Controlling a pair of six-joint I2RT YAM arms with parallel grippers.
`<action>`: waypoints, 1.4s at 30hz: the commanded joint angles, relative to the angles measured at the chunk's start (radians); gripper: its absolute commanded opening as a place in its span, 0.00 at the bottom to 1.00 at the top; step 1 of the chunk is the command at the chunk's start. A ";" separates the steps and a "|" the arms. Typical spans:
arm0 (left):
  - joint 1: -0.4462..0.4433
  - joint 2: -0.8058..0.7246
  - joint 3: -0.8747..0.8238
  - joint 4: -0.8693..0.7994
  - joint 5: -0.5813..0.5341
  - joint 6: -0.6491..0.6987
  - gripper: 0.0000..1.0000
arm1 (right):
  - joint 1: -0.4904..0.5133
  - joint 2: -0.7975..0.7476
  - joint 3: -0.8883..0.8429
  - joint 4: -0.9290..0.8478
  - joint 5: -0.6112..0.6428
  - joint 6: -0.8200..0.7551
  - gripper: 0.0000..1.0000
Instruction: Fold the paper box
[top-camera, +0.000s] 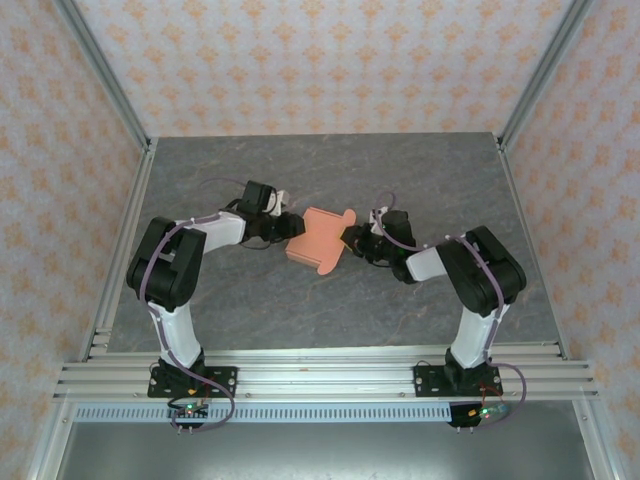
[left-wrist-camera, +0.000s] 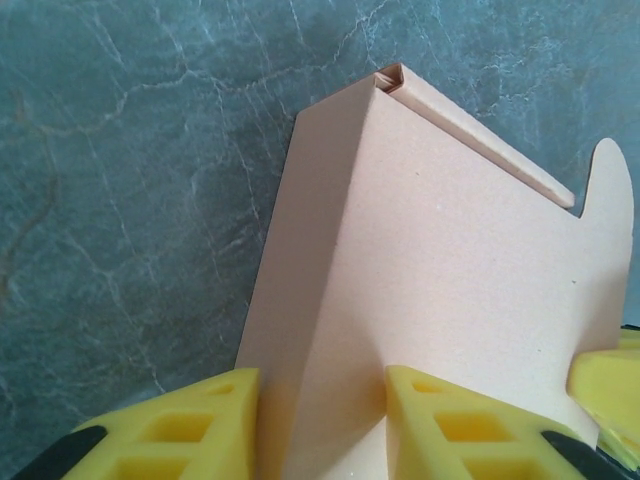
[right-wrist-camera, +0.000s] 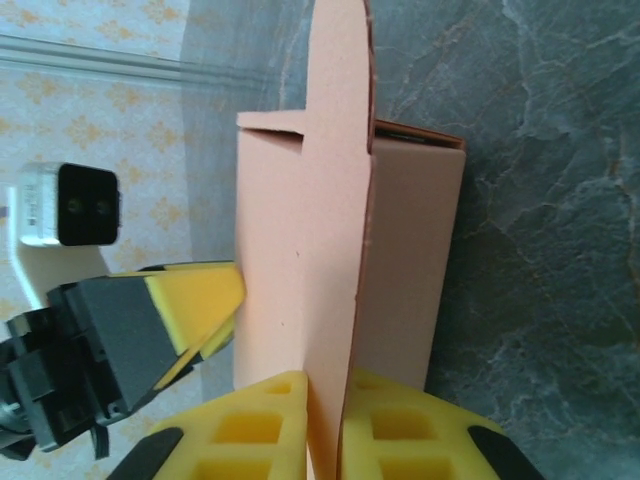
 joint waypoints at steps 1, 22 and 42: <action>-0.021 0.017 -0.061 -0.047 0.095 -0.063 0.32 | 0.001 -0.058 -0.003 0.092 -0.003 0.019 0.11; -0.091 0.111 -0.066 0.034 0.147 -0.106 0.33 | 0.071 -0.297 0.028 -0.316 0.175 -0.055 0.10; -0.154 0.173 0.018 0.036 0.113 -0.093 0.41 | 0.175 -0.397 0.154 -0.719 0.536 -0.095 0.10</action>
